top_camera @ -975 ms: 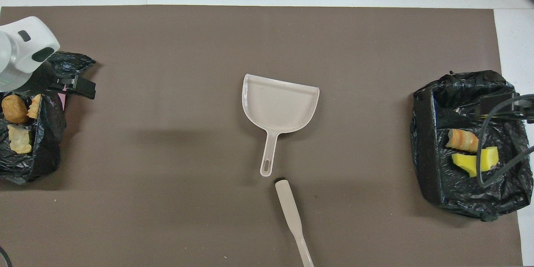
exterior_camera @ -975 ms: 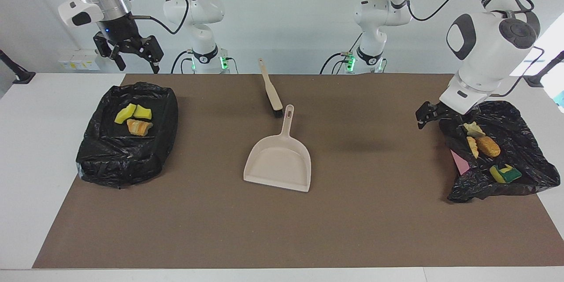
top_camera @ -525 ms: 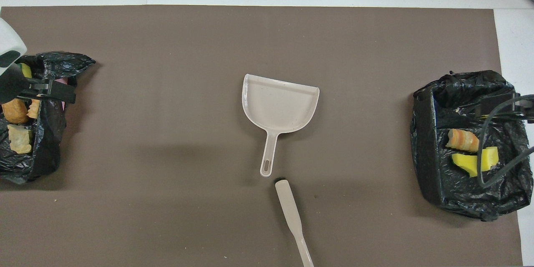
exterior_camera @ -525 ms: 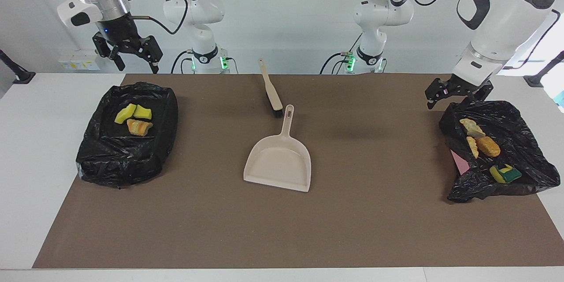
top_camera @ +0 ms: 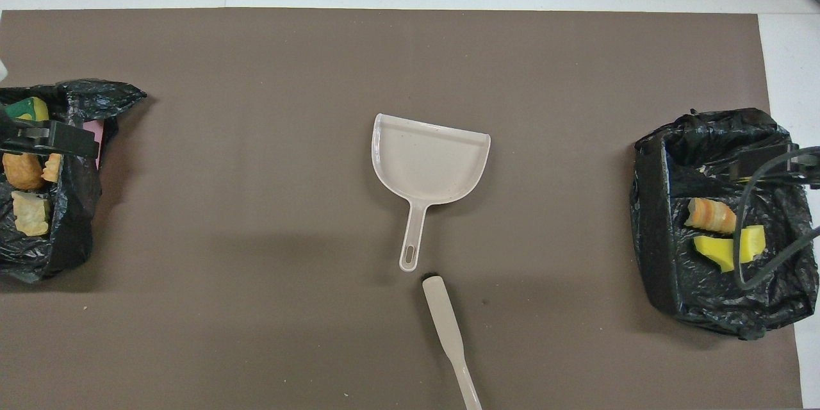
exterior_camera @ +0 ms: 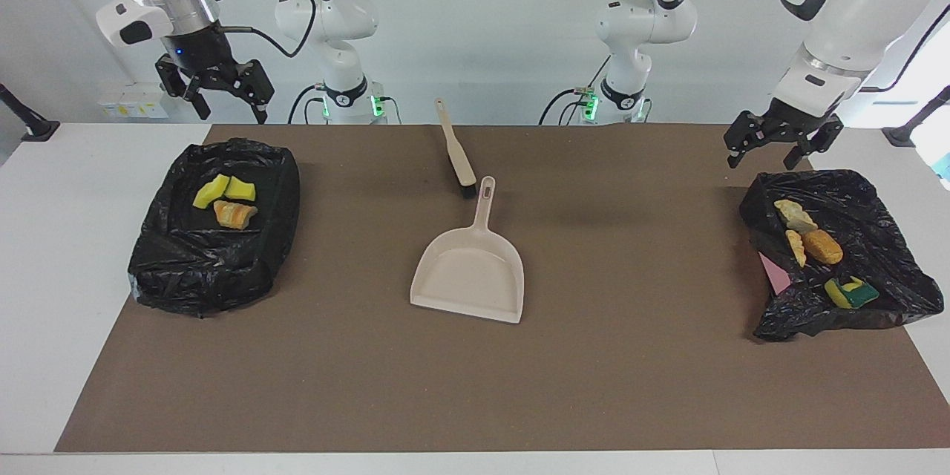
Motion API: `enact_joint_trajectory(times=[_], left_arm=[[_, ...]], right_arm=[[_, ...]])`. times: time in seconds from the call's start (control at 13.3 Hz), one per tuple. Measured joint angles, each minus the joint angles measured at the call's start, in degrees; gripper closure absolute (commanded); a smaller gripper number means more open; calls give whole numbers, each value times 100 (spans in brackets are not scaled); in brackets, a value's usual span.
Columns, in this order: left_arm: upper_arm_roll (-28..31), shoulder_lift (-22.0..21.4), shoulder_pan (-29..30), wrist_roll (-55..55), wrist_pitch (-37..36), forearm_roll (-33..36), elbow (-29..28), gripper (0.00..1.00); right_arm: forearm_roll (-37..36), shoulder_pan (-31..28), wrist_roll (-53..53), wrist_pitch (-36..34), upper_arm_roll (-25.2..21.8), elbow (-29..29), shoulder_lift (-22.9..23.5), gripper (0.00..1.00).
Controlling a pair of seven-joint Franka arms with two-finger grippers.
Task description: Sweep and dump trash in bin
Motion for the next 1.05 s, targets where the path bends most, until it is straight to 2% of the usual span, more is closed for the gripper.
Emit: enact_joint_trajectory(times=[1.05], left_arm=[[-49,1,0,-138,-231,-6,100,0]], right_arm=[[0,-2,-1,0,0,-3,-2,0]])
